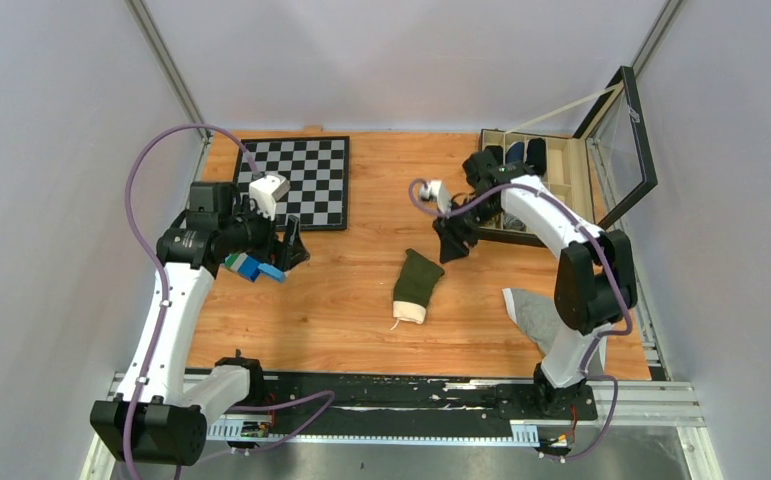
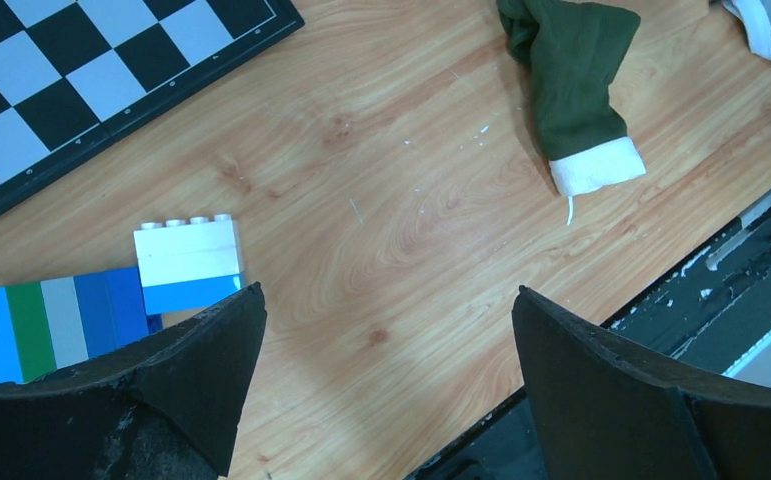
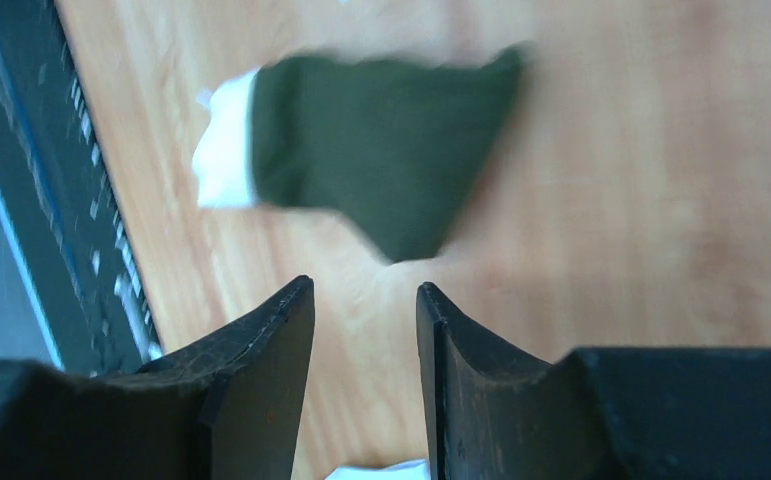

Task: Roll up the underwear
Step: Place the underwear at the center of the board, then flatten out the underwear at the center of the board.

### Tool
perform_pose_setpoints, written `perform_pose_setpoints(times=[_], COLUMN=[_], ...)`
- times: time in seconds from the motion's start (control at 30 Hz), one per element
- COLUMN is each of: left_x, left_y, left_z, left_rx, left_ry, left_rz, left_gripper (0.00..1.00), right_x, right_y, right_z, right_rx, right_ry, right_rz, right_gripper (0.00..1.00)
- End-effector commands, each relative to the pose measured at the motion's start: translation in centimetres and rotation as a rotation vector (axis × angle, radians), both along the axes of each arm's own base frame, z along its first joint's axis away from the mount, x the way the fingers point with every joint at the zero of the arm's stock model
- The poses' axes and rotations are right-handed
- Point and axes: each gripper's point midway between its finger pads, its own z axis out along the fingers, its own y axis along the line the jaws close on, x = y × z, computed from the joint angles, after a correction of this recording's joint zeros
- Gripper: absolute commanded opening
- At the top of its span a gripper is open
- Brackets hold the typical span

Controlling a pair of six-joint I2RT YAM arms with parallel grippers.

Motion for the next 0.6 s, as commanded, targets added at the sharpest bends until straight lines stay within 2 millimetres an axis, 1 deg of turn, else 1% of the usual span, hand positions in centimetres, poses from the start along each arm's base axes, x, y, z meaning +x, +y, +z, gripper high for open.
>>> perform_pose_setpoints(times=[0.0, 0.07, 0.2, 0.3, 0.4, 0.5, 0.57], left_x=[0.1, 0.1, -0.1, -0.3, -0.1, -0.3, -0.4], left_y=[-0.3, -0.1, 0.1, 0.2, 0.5, 0.7, 0.6], left_z=[0.3, 0.0, -0.3, -0.1, -0.2, 0.2, 0.8], left_rx=[-0.025, -0.017, -0.002, 0.000, 0.007, 0.005, -0.003], left_ry=[-0.023, -0.018, -0.002, -0.001, 0.007, 0.036, 0.032], left_rz=[-0.003, 0.003, 0.007, 0.009, 0.041, 0.071, 0.074], left_gripper=[1.00, 1.00, 1.00, 1.00, 0.99, 0.99, 0.99], right_x=[-9.0, -10.4, -11.3, -10.4, -10.6, -11.0, -10.8], right_y=[-0.6, 0.1, 2.8, 4.4, 5.6, 6.1, 5.9], right_z=[-1.8, -2.5, -3.5, -4.5, -5.3, -6.3, -7.3], right_rx=[-0.096, -0.118, -0.127, -0.173, -0.191, -0.205, -0.246], right_ry=[-0.028, -0.049, -0.093, -0.127, -0.108, -0.132, -0.157], right_rz=[0.386, 0.426, 0.420, 0.349, 0.304, 0.295, 0.279], right_gripper=[0.42, 0.42, 0.45, 0.46, 0.44, 0.46, 0.47])
